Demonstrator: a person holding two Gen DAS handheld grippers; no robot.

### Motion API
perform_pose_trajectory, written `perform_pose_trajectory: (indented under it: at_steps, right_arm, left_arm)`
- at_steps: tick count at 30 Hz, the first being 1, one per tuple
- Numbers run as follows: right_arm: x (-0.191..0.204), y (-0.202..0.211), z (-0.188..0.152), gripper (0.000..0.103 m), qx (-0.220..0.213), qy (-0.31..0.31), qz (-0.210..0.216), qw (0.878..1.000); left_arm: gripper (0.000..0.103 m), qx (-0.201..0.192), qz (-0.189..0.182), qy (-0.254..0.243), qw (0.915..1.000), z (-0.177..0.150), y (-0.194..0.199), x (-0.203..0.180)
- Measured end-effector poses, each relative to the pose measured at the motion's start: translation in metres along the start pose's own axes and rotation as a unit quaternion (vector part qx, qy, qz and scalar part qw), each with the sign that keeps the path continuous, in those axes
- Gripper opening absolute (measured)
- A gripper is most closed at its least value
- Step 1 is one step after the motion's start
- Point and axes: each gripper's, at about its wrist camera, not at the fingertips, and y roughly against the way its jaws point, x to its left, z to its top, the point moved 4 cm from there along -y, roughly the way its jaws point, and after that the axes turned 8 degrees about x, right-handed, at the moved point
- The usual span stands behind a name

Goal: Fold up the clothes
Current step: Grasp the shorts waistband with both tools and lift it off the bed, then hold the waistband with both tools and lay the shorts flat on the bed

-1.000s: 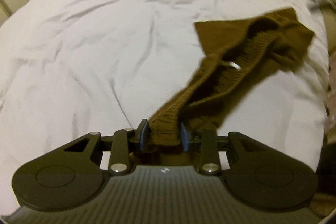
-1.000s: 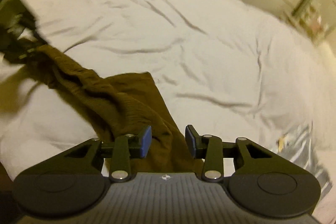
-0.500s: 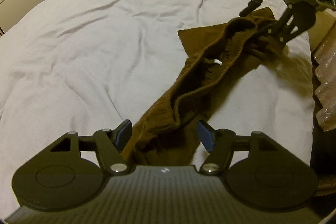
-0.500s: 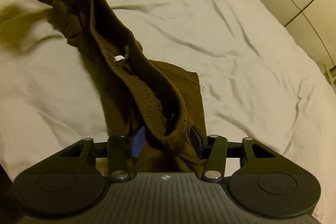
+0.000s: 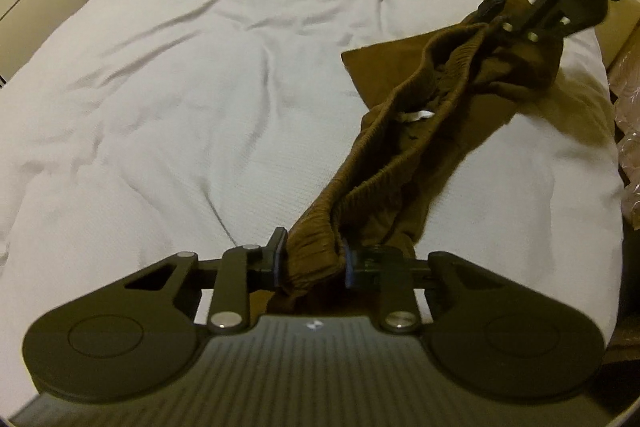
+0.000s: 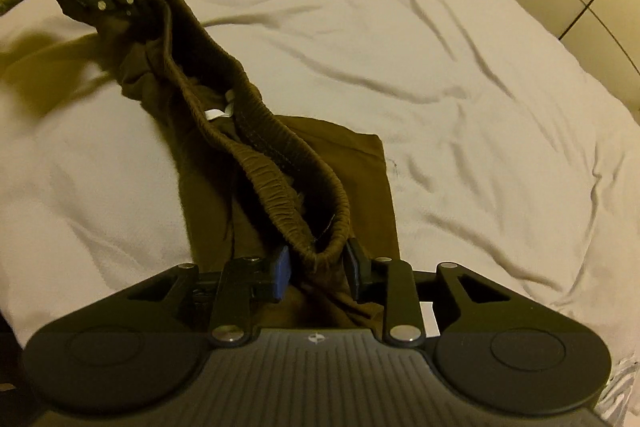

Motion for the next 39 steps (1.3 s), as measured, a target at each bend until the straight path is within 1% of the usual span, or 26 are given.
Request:
perform_pose_trajectory:
  at_steps: [2,5,8,10,12,13,15,17,21,25,27,29,30,32,35,36,39]
  right_arm:
    - [-0.005,0.000,0.001,0.013,0.000,-0.022,0.009,1.000]
    - [-0.012,0.023,0.003,0.011,-0.024,-0.034,0.000,0.999]
    - [-0.016,0.070,0.004,0.011,-0.065,-0.038,-0.011,0.997]
    - [-0.020,0.109,0.003,0.011,-0.101,-0.052,-0.017,0.993]
    - [-0.024,0.155,0.001,0.011,-0.143,-0.078,-0.023,0.986]
    - [-0.021,0.174,-0.002,0.011,-0.154,-0.078,-0.025,0.985]
    - [-0.007,0.190,-0.010,0.010,-0.144,-0.051,-0.018,0.988]
    - [0.001,0.206,-0.018,0.010,-0.143,-0.035,-0.026,0.989]
    - [0.008,0.269,-0.031,0.010,-0.178,-0.070,-0.067,0.979]
    - [0.042,0.323,-0.048,0.010,-0.190,-0.105,-0.104,0.971]
    - [0.062,0.354,-0.055,0.010,-0.202,-0.131,-0.105,0.965]
    - [0.079,0.369,-0.061,0.010,-0.194,-0.149,-0.088,0.965]
    - [0.086,0.373,-0.066,0.009,-0.192,-0.154,-0.091,0.965]
    - [0.098,0.386,-0.070,0.009,-0.188,-0.150,-0.100,0.965]
    - [0.109,0.426,-0.070,0.009,-0.211,-0.155,-0.126,0.957]
    - [0.112,0.442,-0.073,0.009,-0.222,-0.159,-0.138,0.952]
    - [0.110,0.483,-0.073,0.009,-0.253,-0.164,-0.174,0.938]
  left_arm:
    - [0.022,-0.010,0.013,0.001,0.9999,0.001,0.017,-0.005]
    - [0.022,-0.037,0.034,0.009,0.9987,0.002,0.051,-0.012]
    - [0.021,-0.082,0.068,0.028,0.9939,0.008,0.100,-0.021]
    - [0.021,-0.114,0.077,0.064,0.9884,0.010,0.132,-0.027]
    - [0.021,-0.117,0.070,0.097,0.9859,0.007,0.146,-0.033]
    - [0.021,-0.117,0.073,0.091,0.9862,0.006,0.153,-0.040]
    - [0.021,-0.118,0.078,0.074,0.9871,0.007,0.168,-0.055]
    - [0.021,-0.139,0.084,0.055,0.9852,0.010,0.193,-0.068]
    - [0.021,-0.182,0.093,0.025,0.9786,0.009,0.241,-0.091]
    - [0.021,-0.228,0.100,0.014,0.9683,-0.002,0.297,-0.112]
    - [0.021,-0.241,0.091,0.025,0.9659,-0.017,0.315,-0.118]
    - [0.021,-0.240,0.094,0.003,0.9662,-0.026,0.328,-0.133]
    - [0.021,-0.239,0.096,-0.009,0.9662,-0.030,0.334,-0.141]
    - [0.021,-0.249,0.097,-0.017,0.9635,-0.030,0.354,-0.152]
    - [0.021,-0.279,0.106,-0.023,0.9541,-0.018,0.390,-0.158]
    - [0.021,-0.290,0.109,-0.023,0.9506,-0.012,0.401,-0.155]
    - [0.021,-0.302,0.116,-0.026,0.9459,0.008,0.418,-0.145]
